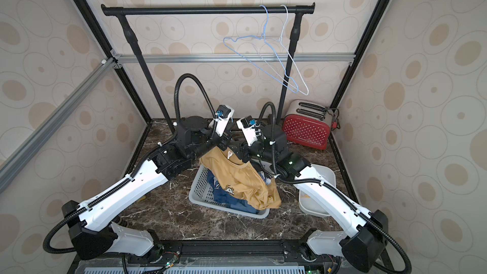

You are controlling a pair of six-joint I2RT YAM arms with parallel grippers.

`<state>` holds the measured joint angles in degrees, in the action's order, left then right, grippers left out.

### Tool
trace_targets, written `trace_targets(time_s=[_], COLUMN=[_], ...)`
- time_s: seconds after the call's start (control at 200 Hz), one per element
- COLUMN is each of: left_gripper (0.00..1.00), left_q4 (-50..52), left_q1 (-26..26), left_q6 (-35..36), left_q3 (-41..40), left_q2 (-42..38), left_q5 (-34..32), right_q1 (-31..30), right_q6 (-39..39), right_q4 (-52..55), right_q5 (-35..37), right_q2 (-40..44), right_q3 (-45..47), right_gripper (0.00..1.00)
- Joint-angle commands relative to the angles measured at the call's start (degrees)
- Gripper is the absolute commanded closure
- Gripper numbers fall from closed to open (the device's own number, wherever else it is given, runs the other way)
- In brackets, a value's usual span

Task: Remove the clothespins securing t-shirts to the hanger
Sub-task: Adjust the hanger.

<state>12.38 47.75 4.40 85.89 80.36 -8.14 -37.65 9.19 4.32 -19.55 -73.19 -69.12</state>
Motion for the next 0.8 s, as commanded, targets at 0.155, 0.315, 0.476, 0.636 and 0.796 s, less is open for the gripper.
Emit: trace_targets(time_s=[0.155, 0.315, 0.476, 0.636, 0.796], left_gripper=[1.0, 1.0, 0.97, 0.75, 0.38], left_q4=[-0.4, -0.6, -1.7, -1.7, 1.1], left_q1=[0.5, 0.5, 0.5, 0.5, 0.5], left_q6=[1.0, 1.2, 1.0, 1.0, 4.2], left_q3=[1.6, 0.6, -1.1, -2.0, -2.9], left_q2=[-2.6, -3.8, -5.2, -6.1, -8.3], left_q5=[-1.0, -1.2, -1.7, -1.9, -2.2], right_q1=[-0.2, -0.2, -0.2, -0.3, -0.2], right_q6=[2.7, 2.5, 1.9, 1.2, -4.1], right_q4=[-6.3, -8.4, -7.3, -6.2, -0.3], right_q5=[-2.3, -2.3, -1.2, -0.8, 0.7], right_q2=[-4.3, -5.3, -5.8, -5.5, -4.1], right_q3=[-3.8, -3.9, -4.3, -4.7, -7.0], right_gripper=[0.73, 0.87, 1.0, 1.0, 1.0])
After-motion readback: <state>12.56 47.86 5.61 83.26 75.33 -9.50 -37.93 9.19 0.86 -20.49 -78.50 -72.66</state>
